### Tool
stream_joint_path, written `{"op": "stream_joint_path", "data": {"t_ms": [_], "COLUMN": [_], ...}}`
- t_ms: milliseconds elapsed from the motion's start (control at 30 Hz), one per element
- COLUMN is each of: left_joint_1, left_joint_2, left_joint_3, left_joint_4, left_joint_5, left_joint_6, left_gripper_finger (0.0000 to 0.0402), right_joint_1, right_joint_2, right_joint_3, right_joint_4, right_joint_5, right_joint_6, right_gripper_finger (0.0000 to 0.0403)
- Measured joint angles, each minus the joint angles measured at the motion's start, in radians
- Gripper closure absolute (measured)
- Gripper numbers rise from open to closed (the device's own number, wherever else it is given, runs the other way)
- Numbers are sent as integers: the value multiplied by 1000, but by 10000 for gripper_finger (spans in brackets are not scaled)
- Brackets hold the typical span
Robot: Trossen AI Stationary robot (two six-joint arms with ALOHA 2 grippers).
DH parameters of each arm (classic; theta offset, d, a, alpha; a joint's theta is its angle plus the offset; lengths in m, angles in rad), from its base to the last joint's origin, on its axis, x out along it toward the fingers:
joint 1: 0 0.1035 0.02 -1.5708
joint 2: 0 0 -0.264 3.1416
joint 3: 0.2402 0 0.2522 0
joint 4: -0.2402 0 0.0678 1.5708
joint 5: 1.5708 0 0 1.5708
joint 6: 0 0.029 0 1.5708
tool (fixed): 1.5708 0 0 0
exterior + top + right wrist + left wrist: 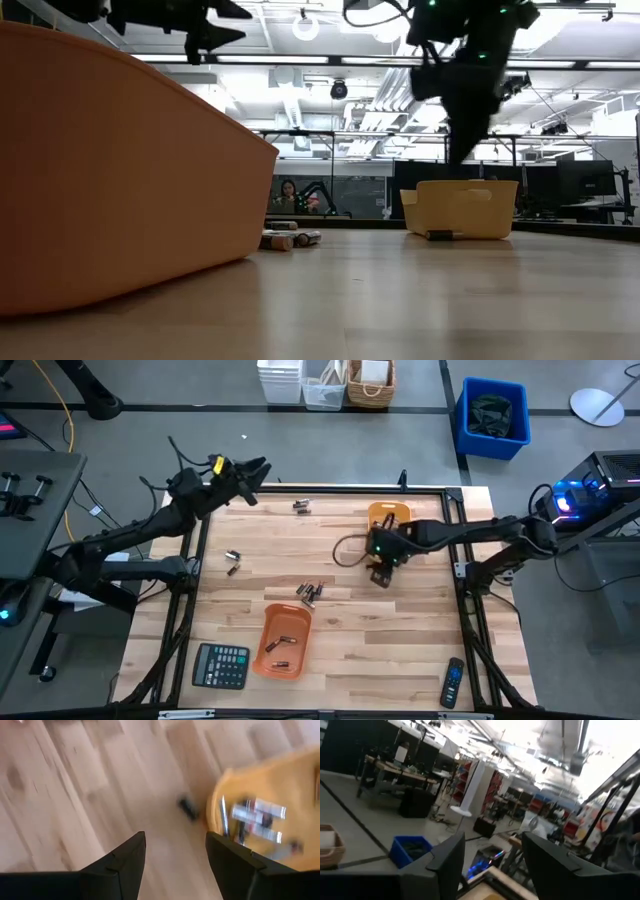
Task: Sort batteries
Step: Put the black battery into the orange bin
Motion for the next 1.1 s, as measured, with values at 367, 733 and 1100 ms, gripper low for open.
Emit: {"op": "stream_joint_path", "data": {"t_ms": [367,733,1100], "left_joint_1": [0,0,0], "left_joint_2": [54,56,56], "left_joint_3": [0,0,0], "left_joint_4": [21,31,27], "left_joint_5": [14,-17,-20], "left_joint_6": [-23,-6,-5], "left_gripper_finger": [213,213,213], "right_joint_1": [50,-39,-79], "right_joint_2": [151,216,218], "right_joint_3": [0,-1,-1], "right_joint_4": [89,12,93], "right_joint_5": [-130,-13,18], "right_joint_6": [-166,-264,-486], "right_gripper_finger": [231,269,269]}}
